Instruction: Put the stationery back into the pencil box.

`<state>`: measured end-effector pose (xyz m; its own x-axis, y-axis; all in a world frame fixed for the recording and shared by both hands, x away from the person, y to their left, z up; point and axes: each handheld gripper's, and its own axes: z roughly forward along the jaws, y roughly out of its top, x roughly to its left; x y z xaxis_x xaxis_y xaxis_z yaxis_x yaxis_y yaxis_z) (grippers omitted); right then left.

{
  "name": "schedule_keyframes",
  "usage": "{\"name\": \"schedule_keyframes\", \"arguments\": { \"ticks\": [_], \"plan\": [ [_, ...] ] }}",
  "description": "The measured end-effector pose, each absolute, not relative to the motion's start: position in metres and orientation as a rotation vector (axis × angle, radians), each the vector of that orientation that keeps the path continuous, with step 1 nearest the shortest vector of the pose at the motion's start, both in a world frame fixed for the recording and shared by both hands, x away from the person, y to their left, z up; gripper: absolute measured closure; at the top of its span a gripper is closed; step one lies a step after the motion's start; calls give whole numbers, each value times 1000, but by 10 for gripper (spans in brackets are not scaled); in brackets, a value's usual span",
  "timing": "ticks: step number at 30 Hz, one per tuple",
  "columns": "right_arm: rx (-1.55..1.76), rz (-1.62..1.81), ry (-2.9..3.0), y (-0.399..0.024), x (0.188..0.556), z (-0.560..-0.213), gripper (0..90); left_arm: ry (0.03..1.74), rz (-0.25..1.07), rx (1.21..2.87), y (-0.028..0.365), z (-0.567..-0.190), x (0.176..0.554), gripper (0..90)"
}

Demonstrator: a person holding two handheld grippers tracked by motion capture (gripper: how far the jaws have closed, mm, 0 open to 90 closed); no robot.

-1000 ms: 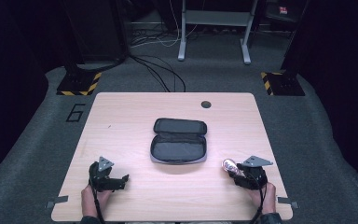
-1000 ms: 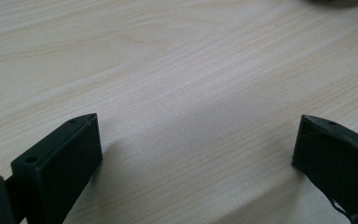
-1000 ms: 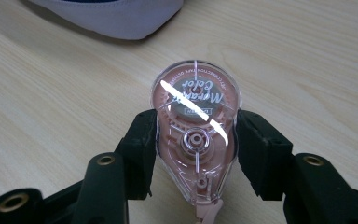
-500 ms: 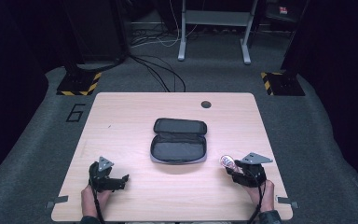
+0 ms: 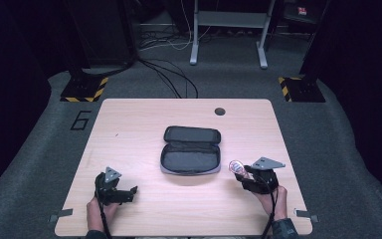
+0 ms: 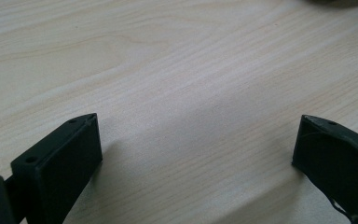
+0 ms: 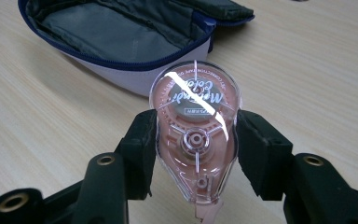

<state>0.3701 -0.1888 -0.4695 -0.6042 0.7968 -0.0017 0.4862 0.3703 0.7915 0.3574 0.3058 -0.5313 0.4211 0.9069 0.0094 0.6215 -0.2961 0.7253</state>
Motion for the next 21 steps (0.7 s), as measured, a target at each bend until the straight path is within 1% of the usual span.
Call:
{"name": "schedule_keyframes", "arguments": {
  "ticks": [9,21],
  "plan": [
    [1070,1134,2238,-180,376,-457,498,1284,564,2038,306,-531,357,12],
    [1007,1162,2258,-156,394,-443,498,1283,569,2029,306,-532,358,12]
  ]
}}
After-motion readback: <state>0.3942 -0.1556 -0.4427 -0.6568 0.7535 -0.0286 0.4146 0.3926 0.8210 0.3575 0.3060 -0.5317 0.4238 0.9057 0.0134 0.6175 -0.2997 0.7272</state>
